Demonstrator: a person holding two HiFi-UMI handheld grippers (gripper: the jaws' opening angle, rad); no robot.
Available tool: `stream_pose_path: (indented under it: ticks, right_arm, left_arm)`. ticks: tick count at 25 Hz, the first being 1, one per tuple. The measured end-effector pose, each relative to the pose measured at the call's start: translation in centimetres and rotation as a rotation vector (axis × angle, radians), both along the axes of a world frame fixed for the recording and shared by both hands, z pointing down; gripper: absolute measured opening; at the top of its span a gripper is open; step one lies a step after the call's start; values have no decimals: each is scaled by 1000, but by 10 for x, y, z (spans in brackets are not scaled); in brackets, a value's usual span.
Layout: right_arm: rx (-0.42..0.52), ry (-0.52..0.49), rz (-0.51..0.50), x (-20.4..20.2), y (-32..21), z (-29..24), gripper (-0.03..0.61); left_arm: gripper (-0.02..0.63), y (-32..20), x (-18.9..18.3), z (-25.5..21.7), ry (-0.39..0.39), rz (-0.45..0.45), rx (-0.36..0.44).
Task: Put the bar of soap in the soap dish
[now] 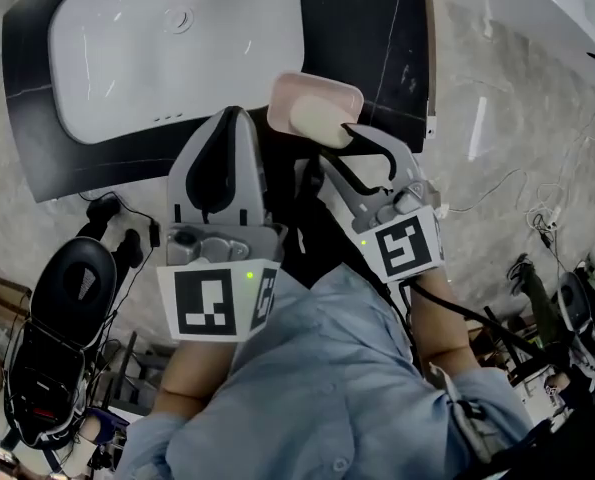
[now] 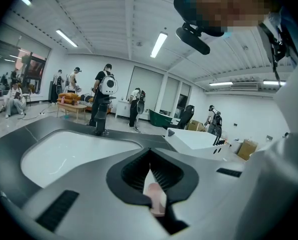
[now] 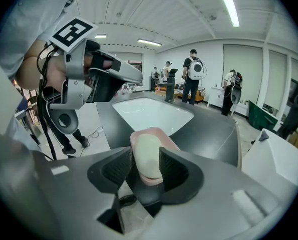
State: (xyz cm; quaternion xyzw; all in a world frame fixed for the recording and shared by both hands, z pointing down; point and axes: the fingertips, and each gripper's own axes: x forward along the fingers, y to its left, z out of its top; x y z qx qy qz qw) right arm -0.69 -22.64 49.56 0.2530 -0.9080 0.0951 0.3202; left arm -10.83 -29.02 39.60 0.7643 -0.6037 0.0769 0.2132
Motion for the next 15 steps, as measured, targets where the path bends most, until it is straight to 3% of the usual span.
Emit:
stream_pose_path:
  ticks: [7, 12, 15]
  right_arm:
    - [22, -56, 35, 12, 7, -26, 166]
    - [19, -259, 184, 19, -2, -85, 122]
    - [70, -359, 229, 22, -4, -130, 83]
  left_arm:
    - [8, 10, 3, -15, -6, 2, 32]
    - [8, 21, 13, -42, -16, 19, 84]
    - [8, 35, 21, -66, -27, 22, 128]
